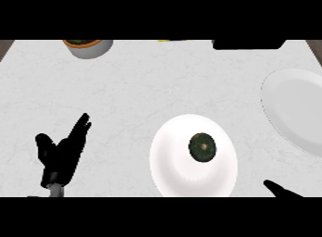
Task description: Pick the squash from the plate and place it in the plate
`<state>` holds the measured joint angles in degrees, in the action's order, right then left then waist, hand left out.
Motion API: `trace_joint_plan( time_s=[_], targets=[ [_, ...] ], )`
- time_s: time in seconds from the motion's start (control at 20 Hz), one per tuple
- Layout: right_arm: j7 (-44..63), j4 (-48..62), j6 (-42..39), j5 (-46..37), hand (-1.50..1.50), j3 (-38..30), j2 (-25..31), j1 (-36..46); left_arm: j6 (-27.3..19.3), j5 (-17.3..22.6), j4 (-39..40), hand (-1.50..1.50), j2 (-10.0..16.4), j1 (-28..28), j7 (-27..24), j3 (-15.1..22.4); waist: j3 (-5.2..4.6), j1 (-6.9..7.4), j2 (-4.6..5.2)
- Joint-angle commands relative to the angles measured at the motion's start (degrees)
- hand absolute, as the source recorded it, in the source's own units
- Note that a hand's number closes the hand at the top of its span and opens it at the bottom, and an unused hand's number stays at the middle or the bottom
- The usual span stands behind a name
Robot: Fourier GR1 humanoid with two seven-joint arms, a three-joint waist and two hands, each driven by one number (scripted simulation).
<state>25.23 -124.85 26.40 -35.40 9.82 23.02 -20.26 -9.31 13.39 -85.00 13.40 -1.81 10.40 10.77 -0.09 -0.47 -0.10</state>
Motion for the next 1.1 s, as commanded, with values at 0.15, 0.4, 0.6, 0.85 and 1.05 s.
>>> trace_joint_plan(
  time_s=[0.15,0.4,0.6,0.85,1.05],
  targets=[
    [24.9,-8.2,-17.3,-13.0,-1.5,8.5,1.5,5.1,-0.3,-0.9,-0.2,0.0,-0.7,0.0,2.3,1.3,-0.21,1.58,0.29],
    [37.1,-1.5,-24.0,-22.4,-1.5,19.2,-7.3,16.4,1.0,-0.9,1.7,0.0,-1.0,0.0,0.8,0.7,-0.05,1.57,0.21],
    [41.5,6.1,-30.2,-23.2,-1.5,17.1,-12.8,27.3,-0.6,-1.5,2.5,0.0,-2.6,3.2,3.0,-0.1,0.03,1.13,0.23],
    [39.4,12.4,-27.6,-25.7,-1.5,18.7,-17.2,23.2,4.3,1.3,2.1,0.0,-0.3,-1.9,-0.5,-2.8,0.06,0.9,0.14],
    [38.9,16.9,-27.5,-26.2,-1.5,19.2,-22.7,25.4,2.5,-1.7,3.2,0.0,-2.7,-0.1,0.4,-1.1,0.08,0.68,0.13]
  ],
)
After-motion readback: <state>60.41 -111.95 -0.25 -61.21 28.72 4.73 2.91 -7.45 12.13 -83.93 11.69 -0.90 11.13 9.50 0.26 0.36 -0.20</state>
